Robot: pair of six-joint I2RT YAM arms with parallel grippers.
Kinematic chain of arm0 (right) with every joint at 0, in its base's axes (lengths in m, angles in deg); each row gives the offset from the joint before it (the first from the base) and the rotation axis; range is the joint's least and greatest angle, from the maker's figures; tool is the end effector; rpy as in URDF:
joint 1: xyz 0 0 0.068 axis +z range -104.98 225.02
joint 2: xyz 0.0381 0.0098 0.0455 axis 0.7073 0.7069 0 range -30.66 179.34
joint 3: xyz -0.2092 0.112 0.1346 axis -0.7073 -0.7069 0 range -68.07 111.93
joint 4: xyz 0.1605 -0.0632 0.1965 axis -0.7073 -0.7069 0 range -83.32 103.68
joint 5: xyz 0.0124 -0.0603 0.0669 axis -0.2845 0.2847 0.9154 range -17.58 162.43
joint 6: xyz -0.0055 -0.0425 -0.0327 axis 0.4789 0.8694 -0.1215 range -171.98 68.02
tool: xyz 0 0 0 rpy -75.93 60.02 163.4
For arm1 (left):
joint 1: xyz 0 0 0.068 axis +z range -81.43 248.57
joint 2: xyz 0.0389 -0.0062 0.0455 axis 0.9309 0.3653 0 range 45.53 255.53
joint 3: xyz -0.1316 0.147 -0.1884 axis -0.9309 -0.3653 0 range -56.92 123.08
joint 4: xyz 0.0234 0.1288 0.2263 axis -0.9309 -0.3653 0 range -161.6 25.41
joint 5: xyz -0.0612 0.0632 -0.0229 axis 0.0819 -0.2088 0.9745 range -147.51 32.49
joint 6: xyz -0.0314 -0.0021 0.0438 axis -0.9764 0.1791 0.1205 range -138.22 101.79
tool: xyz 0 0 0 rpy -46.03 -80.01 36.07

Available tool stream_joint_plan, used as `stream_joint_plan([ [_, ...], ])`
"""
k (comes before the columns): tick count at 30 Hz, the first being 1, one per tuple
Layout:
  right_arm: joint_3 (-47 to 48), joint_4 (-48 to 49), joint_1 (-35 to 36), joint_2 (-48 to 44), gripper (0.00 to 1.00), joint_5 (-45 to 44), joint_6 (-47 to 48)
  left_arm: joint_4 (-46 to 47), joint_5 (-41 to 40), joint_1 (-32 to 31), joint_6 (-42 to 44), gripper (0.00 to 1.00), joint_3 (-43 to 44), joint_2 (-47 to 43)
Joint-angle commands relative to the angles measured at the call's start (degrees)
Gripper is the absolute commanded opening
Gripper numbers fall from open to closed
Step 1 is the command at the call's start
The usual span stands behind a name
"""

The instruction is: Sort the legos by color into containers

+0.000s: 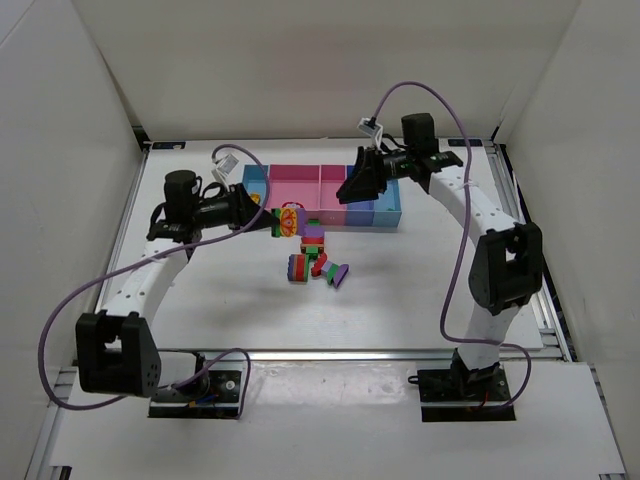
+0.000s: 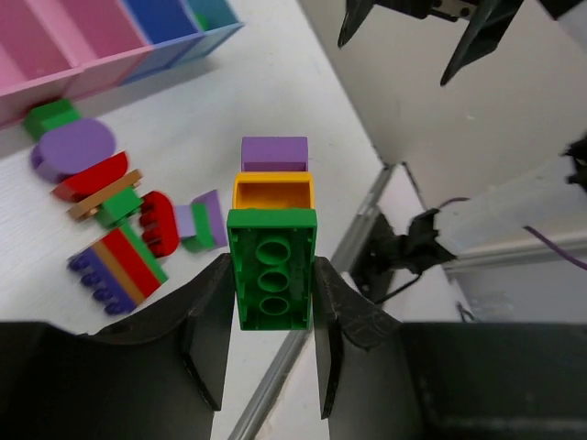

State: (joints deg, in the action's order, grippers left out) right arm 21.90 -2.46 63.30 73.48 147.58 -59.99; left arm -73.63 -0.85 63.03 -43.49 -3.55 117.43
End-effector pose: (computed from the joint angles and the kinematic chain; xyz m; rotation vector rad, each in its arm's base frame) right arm 0.3770 0.1609 0.3258 -0.9836 1.7776 1.6351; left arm 0.2680 -0.0558 0.3001 0.2960 2.0482 -1.3391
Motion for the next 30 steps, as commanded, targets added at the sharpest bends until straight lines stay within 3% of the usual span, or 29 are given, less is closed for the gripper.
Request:
stream_joint_plan([
  [1,7.3,-0.1,2.5,2.1,0.71,11.1,2.9,15.3,12.1,0.4,-7.9,0.10,0.6,1.7],
  [2,9.2,-7.3,3.1,3.0,0.71,12.0,11.0,15.6,13.0,0.4,-8.3,0.10,1.0,2.5],
  [5,12.7,-15.6,4.7,4.2,0.71,13.9,19.2,20.0,14.4,0.4,-10.4,0.10,1.7,3.3],
  [12,12.0,-16.0,6.2,6.3,0.71,14.3,21.6,23.0,15.6,0.4,-12.0,0.10,4.0,4.3],
  [30,15.6,-7.9,10.3,9.2,0.73,13.7,10.7,24.5,14.8,0.2,-11.5,0.10,5.7,5.7],
])
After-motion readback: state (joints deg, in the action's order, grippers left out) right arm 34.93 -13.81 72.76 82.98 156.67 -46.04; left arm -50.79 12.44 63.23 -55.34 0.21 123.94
